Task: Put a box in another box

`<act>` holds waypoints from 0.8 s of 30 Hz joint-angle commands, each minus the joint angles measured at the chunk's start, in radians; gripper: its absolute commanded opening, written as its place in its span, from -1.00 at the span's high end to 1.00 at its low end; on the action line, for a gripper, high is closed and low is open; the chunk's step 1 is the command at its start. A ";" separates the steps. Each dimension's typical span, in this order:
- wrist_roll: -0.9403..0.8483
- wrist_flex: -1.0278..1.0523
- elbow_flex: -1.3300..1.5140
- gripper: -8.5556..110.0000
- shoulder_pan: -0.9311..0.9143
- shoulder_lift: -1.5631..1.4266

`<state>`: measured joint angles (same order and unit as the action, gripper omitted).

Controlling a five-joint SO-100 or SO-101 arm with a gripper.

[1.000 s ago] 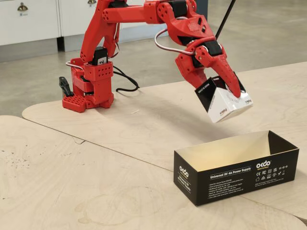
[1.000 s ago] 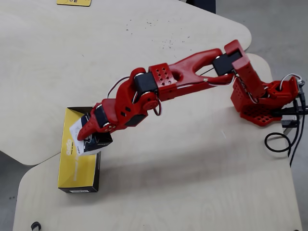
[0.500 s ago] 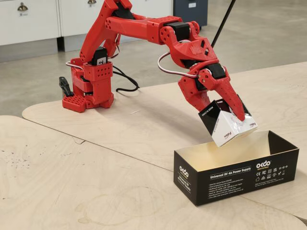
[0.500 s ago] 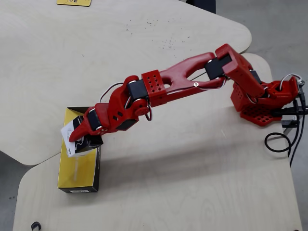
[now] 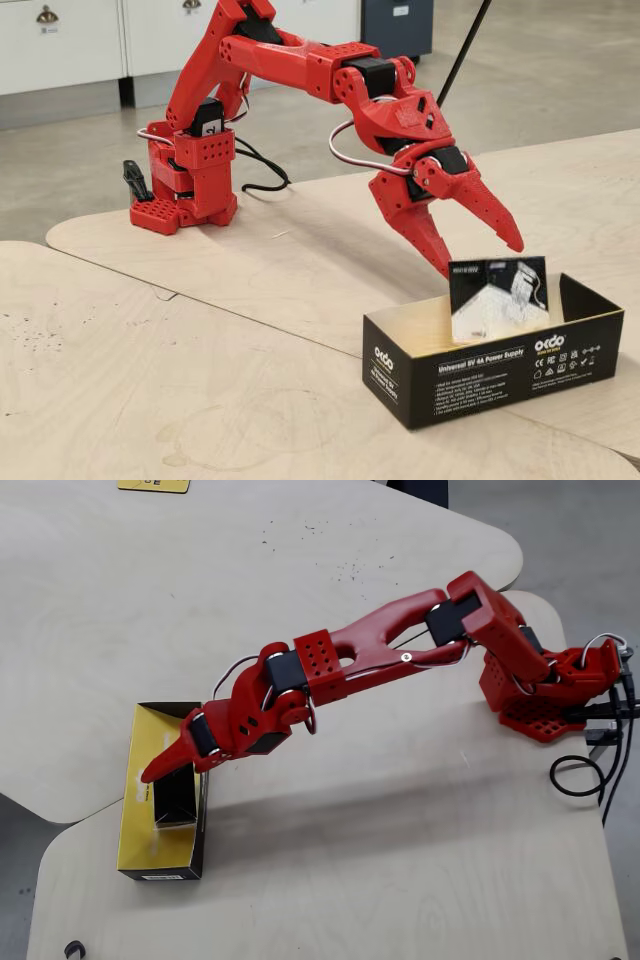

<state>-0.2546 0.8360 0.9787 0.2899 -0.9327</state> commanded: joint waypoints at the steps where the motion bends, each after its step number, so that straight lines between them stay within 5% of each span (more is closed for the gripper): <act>1: -0.011 0.003 0.011 0.13 0.005 -0.179; 6: -0.025 0.132 0.026 0.08 0.014 -0.322; 12: -0.175 0.531 0.098 0.08 0.094 -0.612; 18: -0.353 0.640 0.597 0.19 0.140 -0.986; 24: -0.618 0.598 1.111 0.52 0.064 -1.318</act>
<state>-0.7670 1.4588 1.8530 0.3988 -2.0356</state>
